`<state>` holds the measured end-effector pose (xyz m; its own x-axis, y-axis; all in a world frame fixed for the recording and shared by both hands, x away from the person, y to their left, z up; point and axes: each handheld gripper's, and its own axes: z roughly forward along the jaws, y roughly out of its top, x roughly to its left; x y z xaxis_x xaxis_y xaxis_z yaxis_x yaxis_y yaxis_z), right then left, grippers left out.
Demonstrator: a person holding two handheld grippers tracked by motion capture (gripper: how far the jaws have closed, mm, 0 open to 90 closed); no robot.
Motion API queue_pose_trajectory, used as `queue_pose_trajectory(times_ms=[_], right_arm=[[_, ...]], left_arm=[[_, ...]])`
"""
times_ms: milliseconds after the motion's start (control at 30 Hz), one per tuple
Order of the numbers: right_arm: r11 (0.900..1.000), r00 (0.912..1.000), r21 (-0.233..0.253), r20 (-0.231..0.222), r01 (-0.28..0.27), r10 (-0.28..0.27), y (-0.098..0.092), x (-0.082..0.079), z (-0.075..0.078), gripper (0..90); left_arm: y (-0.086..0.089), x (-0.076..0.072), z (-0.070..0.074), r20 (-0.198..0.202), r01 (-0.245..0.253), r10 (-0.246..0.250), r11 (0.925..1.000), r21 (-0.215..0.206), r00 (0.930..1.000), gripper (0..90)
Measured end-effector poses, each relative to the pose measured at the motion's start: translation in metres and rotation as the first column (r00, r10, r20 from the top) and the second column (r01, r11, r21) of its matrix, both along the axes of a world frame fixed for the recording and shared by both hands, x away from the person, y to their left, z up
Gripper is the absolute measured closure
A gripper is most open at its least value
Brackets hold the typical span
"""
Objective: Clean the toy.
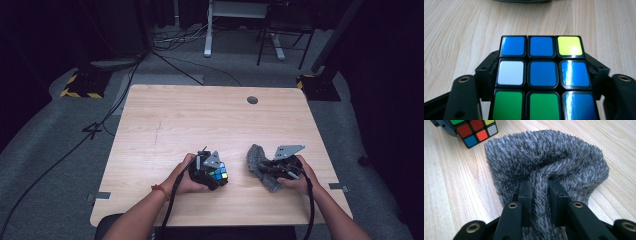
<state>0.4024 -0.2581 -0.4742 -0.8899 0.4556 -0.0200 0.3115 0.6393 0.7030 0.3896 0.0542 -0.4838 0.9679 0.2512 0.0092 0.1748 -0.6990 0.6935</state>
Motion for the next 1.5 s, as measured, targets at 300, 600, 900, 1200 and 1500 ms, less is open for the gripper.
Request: queue_pose_trajectory(times_ms=[300, 600, 900, 1200, 1500], right_arm=[[1.000, 0.9997, 0.014, 0.009, 0.021, -0.021, 0.000, -0.001, 0.002, 63.5], [0.997, 0.9949, 0.075, 0.097, 0.020, -0.027, 0.006, -0.012, 0.022, 49.1], [0.996, 0.9931, 0.087, 0.117, -0.021, 0.011, 0.021, -0.025, 0.027, 45.6], [0.988, 0.9866, 0.044, 0.082, -0.145, 0.141, 0.055, -0.044, 0.017, 41.1], [0.982, 0.9820, 0.041, 0.059, -0.182, 0.180, 0.069, -0.049, 0.005, 39.3]], left_arm=[[0.012, -0.010, 0.004, -0.001, 0.009, -0.009, 0.9983, 0.057, 1.0000, 17.5], [0.024, -0.025, 0.016, -0.018, 0.023, -0.022, 0.9970, 0.073, 0.9996, 23.3], [0.041, -0.046, 0.015, -0.019, 0.001, 0.000, 0.9959, 0.091, 0.9998, 23.7], [0.041, -0.071, 0.015, -0.074, 0.102, -0.097, 0.9926, 0.067, 0.9926, 28.5], [0.040, -0.061, 0.019, -0.002, 0.018, -0.018, 0.9985, 0.052, 0.9998, 19.6]])
